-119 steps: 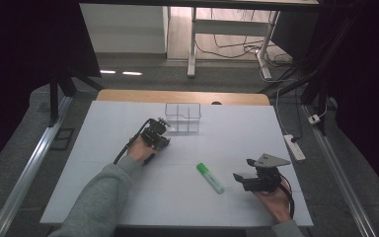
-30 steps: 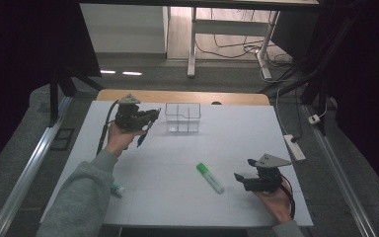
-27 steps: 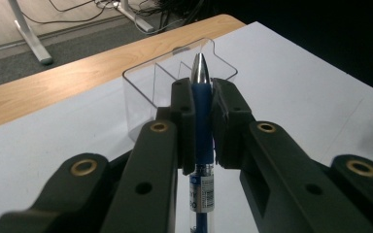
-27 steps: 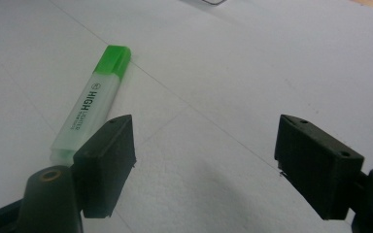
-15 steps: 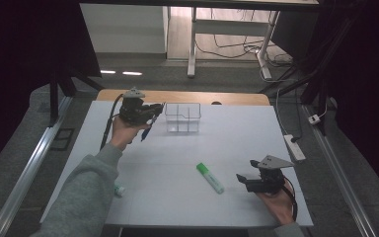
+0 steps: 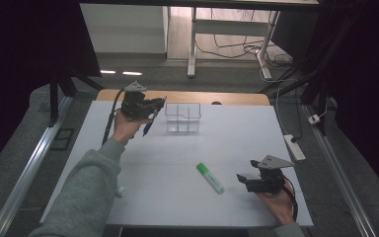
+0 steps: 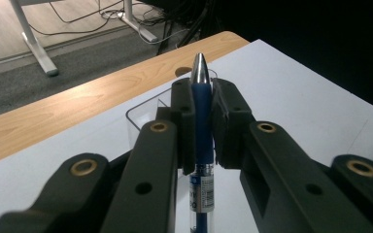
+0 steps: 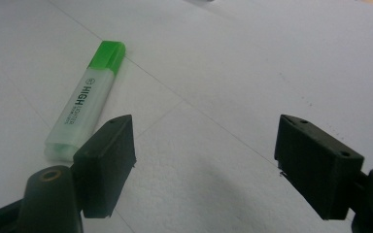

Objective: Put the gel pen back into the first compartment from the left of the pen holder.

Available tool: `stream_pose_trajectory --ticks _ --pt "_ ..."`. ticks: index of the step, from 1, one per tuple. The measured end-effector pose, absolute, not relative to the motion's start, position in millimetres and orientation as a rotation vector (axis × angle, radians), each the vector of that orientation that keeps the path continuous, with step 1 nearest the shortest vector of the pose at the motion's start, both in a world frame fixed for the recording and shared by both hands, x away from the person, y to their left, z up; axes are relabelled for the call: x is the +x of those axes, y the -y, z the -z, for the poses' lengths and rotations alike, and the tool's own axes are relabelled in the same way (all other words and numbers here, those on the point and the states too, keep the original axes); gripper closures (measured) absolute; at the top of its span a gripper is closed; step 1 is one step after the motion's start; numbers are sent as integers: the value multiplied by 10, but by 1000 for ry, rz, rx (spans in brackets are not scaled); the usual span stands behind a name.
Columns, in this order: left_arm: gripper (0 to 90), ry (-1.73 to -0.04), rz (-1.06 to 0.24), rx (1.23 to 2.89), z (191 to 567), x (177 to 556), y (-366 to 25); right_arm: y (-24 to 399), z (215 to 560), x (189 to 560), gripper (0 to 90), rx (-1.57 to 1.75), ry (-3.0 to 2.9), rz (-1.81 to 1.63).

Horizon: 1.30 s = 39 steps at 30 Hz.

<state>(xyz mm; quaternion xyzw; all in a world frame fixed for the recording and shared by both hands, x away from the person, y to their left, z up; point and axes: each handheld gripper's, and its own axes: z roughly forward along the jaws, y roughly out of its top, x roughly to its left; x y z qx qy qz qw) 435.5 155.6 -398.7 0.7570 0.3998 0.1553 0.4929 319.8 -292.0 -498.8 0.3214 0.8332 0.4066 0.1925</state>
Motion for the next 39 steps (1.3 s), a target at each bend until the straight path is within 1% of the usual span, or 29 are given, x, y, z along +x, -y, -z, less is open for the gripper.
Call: stream_pose_trajectory --ticks 14,20,39 --pt "797 -956 -382 1841 3967 4501 -1424 2914 4993 3196 221 905 -2338 -1130" --pt "796 -949 -421 1858 3944 4595 -1362 2920 4999 3203 220 905 -2343 -1140" --pt "796 -957 -408 1852 3900 4774 -1268 2934 4997 3207 221 909 -2335 -1148"
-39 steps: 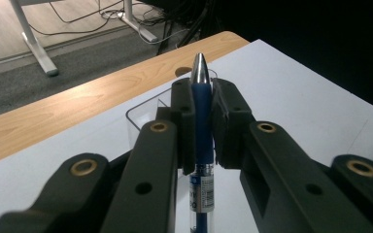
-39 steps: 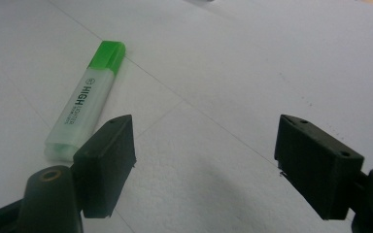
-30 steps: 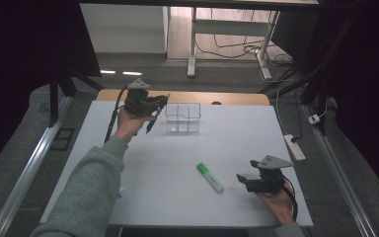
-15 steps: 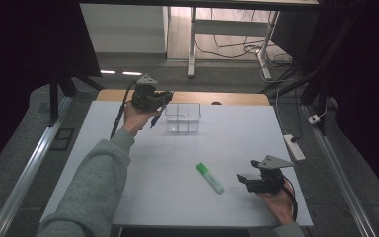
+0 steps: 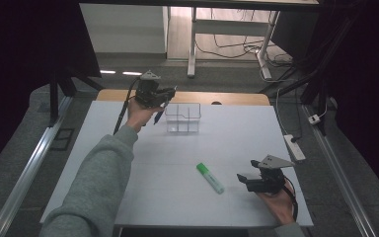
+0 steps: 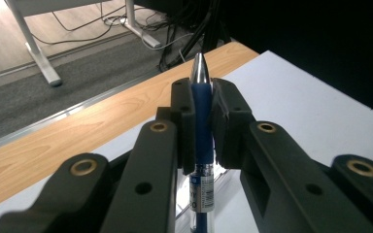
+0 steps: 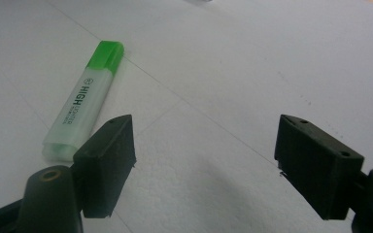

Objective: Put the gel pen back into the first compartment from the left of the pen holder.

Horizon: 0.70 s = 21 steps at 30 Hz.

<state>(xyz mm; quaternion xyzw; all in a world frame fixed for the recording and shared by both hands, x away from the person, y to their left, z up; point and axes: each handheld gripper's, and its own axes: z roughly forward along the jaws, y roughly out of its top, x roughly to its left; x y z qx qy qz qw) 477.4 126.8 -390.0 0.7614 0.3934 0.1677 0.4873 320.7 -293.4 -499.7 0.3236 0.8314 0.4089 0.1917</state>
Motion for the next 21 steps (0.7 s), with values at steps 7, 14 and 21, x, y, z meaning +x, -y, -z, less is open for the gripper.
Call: stream_pose_trajectory --ticks 7,14,21 --pt "796 -939 -413 1838 3833 4823 -1225 2931 5002 3211 221 909 -2335 -1143" --pt "796 -919 -441 1862 3794 4890 -1154 2946 5003 3215 221 918 -2333 -1143" --pt "796 -909 -443 1844 3808 4989 -1107 2948 5012 3221 221 922 -2337 -1140"
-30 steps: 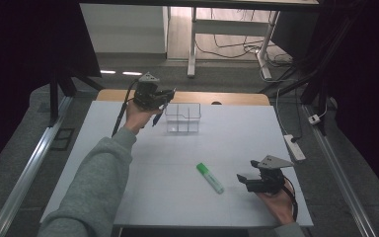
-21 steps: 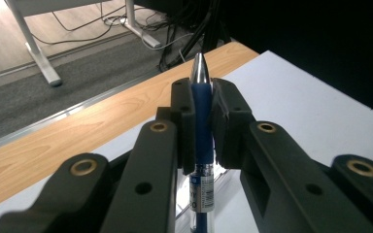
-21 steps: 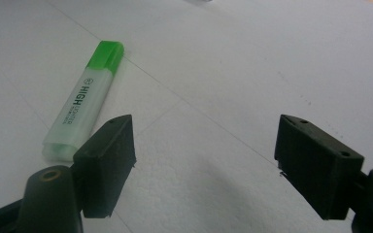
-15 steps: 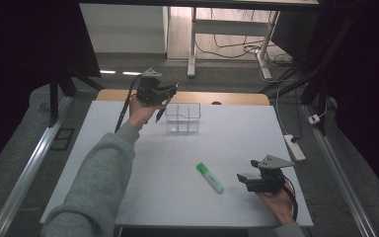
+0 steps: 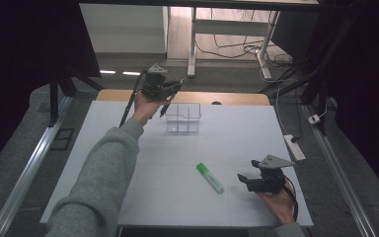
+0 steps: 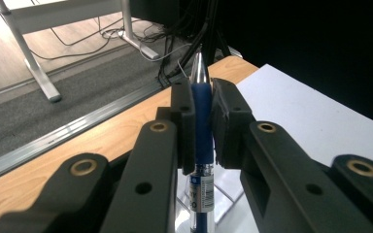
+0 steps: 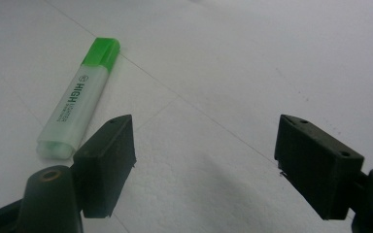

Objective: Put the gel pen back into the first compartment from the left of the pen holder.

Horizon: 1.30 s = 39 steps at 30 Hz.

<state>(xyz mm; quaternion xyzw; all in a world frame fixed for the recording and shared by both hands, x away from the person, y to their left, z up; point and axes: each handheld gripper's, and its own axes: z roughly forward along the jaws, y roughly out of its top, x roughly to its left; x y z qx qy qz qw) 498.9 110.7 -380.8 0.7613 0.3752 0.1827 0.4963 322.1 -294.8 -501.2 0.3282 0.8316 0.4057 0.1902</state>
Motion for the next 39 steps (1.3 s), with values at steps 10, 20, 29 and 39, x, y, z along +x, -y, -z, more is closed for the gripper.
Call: stream_pose_trajectory --ticks 10,20,29,39 --pt "796 -894 -469 1832 3815 5113 -1038 2964 5017 3231 221 931 -2334 -1127" --pt "795 -895 -485 1826 3877 5225 -964 2967 5015 3229 222 932 -2331 -1128" --pt "794 -898 -506 1810 3947 5294 -931 2971 5025 3236 222 930 -2337 -1129" --pt "792 -914 -520 1810 4006 5347 -938 2971 5032 3241 222 931 -2341 -1129"
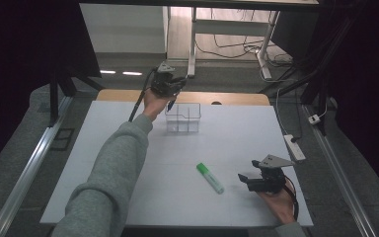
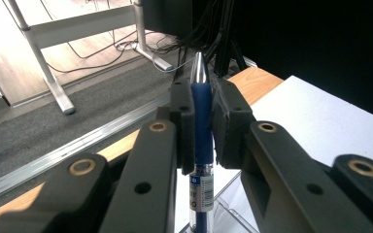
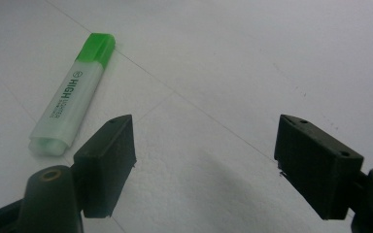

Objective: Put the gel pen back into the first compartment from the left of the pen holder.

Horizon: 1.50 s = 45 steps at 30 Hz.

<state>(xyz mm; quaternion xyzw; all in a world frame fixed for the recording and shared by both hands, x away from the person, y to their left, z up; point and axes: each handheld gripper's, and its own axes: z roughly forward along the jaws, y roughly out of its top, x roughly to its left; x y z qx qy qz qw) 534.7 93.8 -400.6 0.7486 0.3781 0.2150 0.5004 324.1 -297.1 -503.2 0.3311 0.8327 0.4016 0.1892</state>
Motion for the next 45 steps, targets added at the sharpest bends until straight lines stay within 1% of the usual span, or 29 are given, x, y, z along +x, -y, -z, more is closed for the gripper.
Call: stream_pose_trajectory --ticks 13,14,16,17,18,19,20,21,26,32,45 --pt "784 -929 -515 1807 4030 5362 -958 2972 5036 3244 222 931 -2347 -1123" --pt "765 -935 -508 1809 4038 5363 -957 2972 5036 3244 222 930 -2347 -1123" --pt "642 -943 -494 1815 4050 5366 -957 2970 5038 3244 222 928 -2348 -1124" --pt "614 -946 -492 1821 4052 5363 -960 2968 5038 3244 222 928 -2348 -1124" --pt "595 -937 -482 1823 4053 5357 -965 2966 5038 3244 222 927 -2348 -1125" --pt "595 -932 -473 1820 4051 5348 -969 2966 5038 3244 222 927 -2348 -1125" --pt "556 -927 -466 1823 4045 5338 -977 2964 5037 3241 222 926 -2347 -1126" --pt "538 -925 -455 1824 4039 5329 -985 2963 5036 3240 222 926 -2347 -1126" --pt "492 -916 -412 1838 3997 5268 -1047 2955 5030 3235 222 926 -2346 -1121" --pt "479 -921 -402 1840 3978 5196 -1106 2945 5031 3235 222 922 -2348 -1132" --pt "484 -872 -369 1868 3957 4934 -1270 2950 5016 3225 222 921 -2341 -1133"
